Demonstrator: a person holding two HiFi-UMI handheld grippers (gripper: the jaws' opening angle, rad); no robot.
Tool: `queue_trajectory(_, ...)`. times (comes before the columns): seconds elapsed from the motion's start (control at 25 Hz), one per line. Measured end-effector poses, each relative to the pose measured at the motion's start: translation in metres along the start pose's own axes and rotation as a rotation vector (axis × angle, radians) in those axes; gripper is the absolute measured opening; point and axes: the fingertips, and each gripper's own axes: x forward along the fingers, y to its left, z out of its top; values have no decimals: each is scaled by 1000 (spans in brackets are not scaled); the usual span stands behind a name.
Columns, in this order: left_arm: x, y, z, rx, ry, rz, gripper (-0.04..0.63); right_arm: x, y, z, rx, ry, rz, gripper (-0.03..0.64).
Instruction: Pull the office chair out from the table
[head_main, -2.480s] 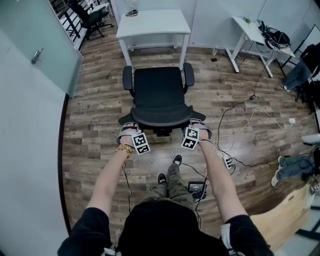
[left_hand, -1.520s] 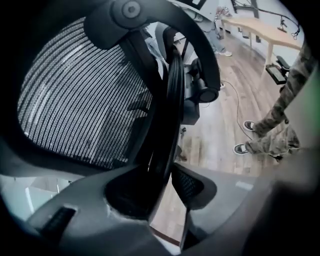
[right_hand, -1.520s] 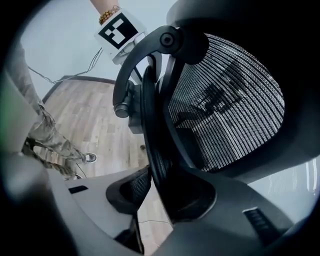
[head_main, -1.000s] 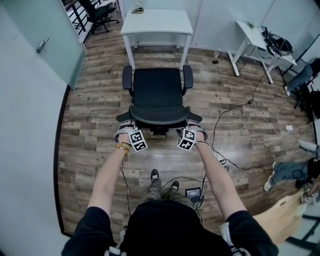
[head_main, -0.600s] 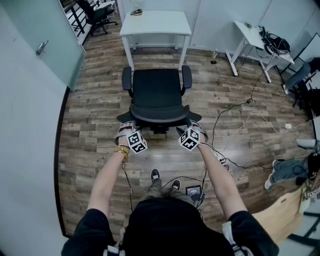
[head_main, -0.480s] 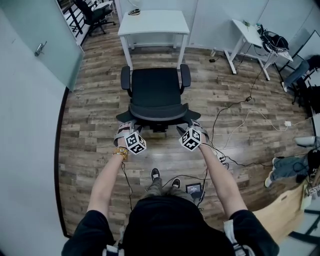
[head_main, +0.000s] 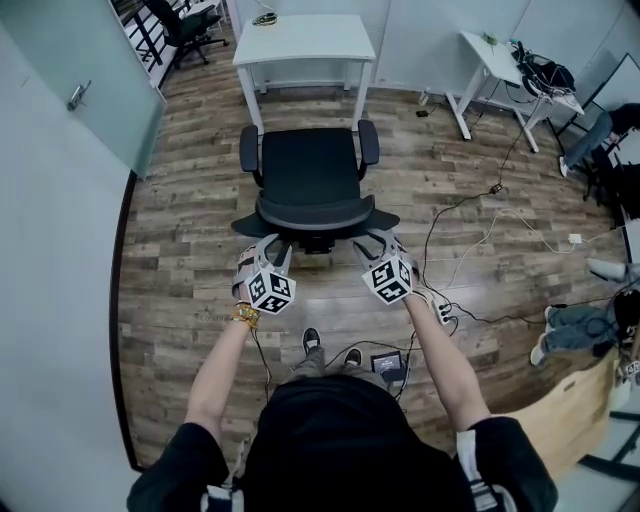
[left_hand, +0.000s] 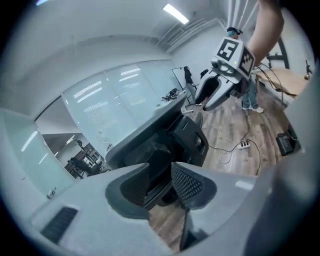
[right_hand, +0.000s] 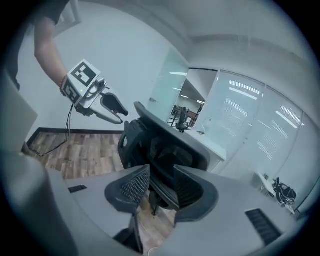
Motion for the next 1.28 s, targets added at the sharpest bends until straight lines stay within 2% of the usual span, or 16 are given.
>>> queue_trajectory(0.28, -26, 12, 32, -148, -107, 64, 134, -27, -11, 37, 106, -118, -67, 127)
queue_trajectory(0.48, -45, 23, 62, -219, -197, 112, 124, -43, -9, 59, 161, -193, -93, 123)
queue_trajectory(0.8, -58, 39, 101, -244, -312, 136, 116, -55, -11, 93, 160, -267, -131, 118)
queue_trajectory(1.08, -67, 50, 115, -279, -374, 149, 106, -63, -11, 108, 150, -293, -162, 117)
queue_trajectory(1.28, -84, 62, 122, -316, -434, 194, 95, -72, -6, 124, 146, -336, -185, 109)
